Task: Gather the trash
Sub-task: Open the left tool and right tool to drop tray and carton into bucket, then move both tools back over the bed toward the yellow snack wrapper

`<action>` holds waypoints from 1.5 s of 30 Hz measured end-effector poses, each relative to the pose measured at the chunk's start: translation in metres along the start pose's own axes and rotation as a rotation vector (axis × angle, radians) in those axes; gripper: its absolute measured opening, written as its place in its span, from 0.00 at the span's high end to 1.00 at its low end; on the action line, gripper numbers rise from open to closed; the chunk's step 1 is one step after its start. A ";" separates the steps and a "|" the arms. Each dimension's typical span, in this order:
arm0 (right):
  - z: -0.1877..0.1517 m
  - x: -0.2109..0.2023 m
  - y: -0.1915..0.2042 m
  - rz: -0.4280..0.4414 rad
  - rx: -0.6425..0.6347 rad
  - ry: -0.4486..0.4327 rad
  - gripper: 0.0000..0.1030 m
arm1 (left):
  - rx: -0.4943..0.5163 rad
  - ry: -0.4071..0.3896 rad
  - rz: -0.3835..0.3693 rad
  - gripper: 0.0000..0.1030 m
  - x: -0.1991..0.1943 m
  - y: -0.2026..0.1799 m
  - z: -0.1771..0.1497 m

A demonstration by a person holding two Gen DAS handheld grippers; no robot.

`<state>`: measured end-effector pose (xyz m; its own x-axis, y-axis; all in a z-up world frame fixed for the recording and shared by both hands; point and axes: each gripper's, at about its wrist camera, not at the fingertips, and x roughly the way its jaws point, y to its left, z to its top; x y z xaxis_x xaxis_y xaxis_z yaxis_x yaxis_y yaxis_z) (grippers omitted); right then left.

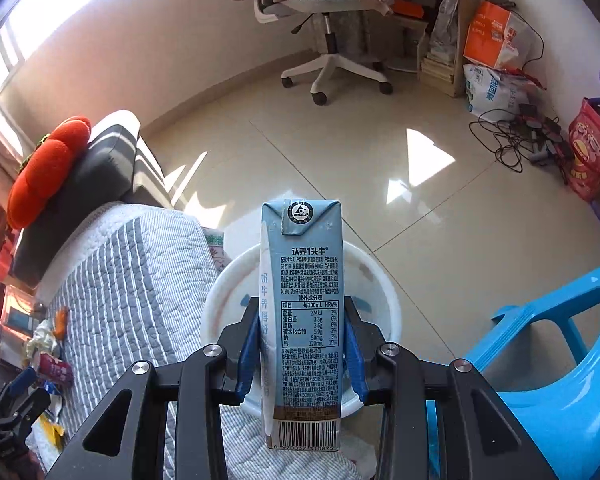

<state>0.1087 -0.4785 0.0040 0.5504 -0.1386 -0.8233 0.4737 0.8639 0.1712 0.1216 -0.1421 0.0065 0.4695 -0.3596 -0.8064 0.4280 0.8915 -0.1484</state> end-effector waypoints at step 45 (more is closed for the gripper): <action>-0.095 -0.029 0.208 0.168 -0.404 0.075 0.17 | -0.406 0.113 0.189 0.01 -0.079 0.229 -0.074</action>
<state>0.1260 -0.2485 0.0123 0.5384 0.0428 -0.8416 0.0670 0.9934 0.0934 0.1252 0.1105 -0.0060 0.4134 -0.1678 -0.8949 -0.0047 0.9825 -0.1864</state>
